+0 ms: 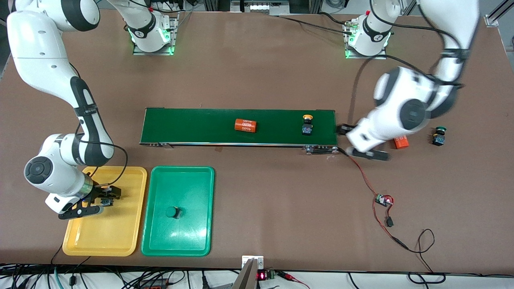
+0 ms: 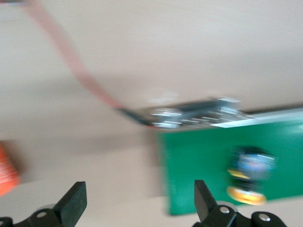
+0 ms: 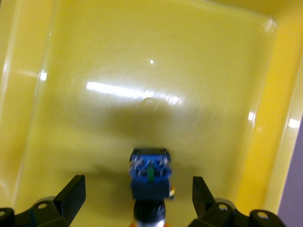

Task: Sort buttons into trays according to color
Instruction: 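Release the button in the yellow tray while the left gripper places its button, then raise the right gripper toward the belt while the left gripper reaches the cylinder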

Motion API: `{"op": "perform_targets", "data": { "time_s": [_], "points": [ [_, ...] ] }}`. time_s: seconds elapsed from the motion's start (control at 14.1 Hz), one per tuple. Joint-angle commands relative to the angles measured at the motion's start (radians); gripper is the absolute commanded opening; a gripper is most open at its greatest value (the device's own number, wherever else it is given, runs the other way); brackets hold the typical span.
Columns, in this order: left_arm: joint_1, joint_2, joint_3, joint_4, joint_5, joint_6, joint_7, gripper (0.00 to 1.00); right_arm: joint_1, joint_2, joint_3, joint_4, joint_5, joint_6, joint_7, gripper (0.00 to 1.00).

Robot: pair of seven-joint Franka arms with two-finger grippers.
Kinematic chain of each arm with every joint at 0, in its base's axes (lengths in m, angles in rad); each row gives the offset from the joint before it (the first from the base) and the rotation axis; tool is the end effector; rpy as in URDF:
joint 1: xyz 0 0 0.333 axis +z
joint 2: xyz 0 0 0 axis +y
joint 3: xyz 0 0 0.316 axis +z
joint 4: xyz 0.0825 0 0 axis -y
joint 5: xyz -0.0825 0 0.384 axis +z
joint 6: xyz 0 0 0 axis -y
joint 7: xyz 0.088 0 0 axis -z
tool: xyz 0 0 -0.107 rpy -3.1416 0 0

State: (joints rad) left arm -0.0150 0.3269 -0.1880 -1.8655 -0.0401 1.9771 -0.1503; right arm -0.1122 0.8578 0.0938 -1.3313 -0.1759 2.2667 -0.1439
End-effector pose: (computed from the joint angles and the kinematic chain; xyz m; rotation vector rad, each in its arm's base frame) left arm 0.5912 -0.1185 0.3293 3.0646 -0.0453 -0.3442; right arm 0.7494 -0.0348 0.2240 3.0481 0.3022 0.1168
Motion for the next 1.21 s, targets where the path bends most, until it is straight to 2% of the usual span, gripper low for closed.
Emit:
{"op": "perform_targets", "data": {
  "time_s": [0.0, 0.14, 0.28, 0.64, 0.92, 1.14],
  "points": [
    [0.022, 0.044, 0.128, -0.009, 0.019, -0.01, 0.018, 1.0, 0.017, -0.135, 0.02, -0.017, 0.0, -0.227, 0.044, 1.0],
    [0.058, 0.049, 0.133, -0.014, 0.02, -0.02, 0.008, 1.0, 0.022, -0.26, 0.023, -0.063, 0.071, -0.366, 0.046, 1.0],
    [0.111, 0.06, 0.142, -0.04, 0.02, -0.014, 0.017, 1.0, 0.016, -0.417, 0.023, -0.208, 0.121, -0.418, 0.047, 1.0],
    [0.207, 0.063, 0.142, -0.086, 0.034, -0.003, 0.02, 1.0, 0.023, -0.745, 0.023, -0.601, 0.148, -0.359, 0.062, 1.0],
    [0.239, 0.142, 0.14, -0.103, 0.049, 0.031, 0.018, 1.0, 0.022, -0.92, 0.023, -0.788, 0.148, -0.371, 0.098, 1.0],
    [0.239, 0.15, 0.142, -0.129, 0.049, 0.092, 0.015, 1.0, 0.031, -1.037, 0.027, -0.949, 0.151, -0.323, 0.099, 1.0]
  ]
}}
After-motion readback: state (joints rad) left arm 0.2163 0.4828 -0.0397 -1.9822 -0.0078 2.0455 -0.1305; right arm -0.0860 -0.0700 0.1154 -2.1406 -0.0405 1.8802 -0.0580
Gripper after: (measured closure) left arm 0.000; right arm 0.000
